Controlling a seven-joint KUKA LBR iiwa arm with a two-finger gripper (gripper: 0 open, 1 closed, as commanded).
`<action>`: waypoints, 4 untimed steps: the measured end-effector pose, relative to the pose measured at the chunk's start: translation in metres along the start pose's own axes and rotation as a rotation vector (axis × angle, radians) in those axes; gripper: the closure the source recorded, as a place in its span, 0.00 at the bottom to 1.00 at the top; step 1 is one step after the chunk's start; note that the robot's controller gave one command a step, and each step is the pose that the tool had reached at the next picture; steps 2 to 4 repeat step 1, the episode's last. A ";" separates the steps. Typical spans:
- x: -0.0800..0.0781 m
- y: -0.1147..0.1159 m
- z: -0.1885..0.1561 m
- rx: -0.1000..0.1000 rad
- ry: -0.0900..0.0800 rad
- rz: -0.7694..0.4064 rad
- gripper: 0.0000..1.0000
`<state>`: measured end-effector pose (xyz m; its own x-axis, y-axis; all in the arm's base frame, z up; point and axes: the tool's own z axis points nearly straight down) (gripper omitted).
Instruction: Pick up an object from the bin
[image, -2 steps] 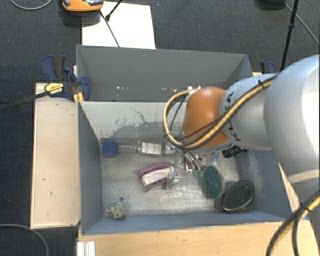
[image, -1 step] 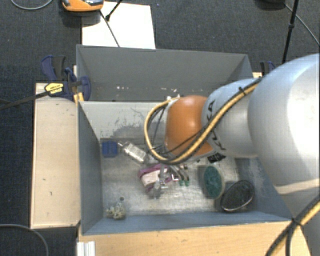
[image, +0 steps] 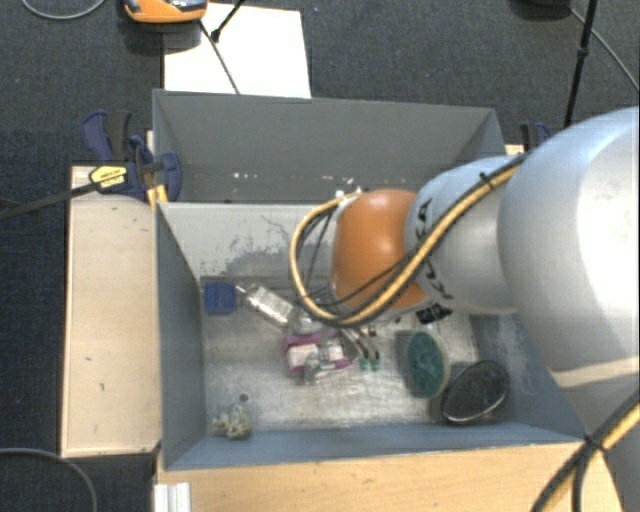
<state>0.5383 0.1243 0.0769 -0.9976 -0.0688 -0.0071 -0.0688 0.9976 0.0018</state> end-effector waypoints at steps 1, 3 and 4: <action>0.023 0.027 -0.124 -0.001 0.001 -0.436 1.00; 0.023 0.027 -0.124 -0.001 0.001 -0.436 1.00; 0.023 0.027 -0.124 -0.001 0.001 -0.436 1.00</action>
Offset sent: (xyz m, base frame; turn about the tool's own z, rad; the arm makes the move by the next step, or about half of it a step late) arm -0.0267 0.0242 0.1216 -0.4345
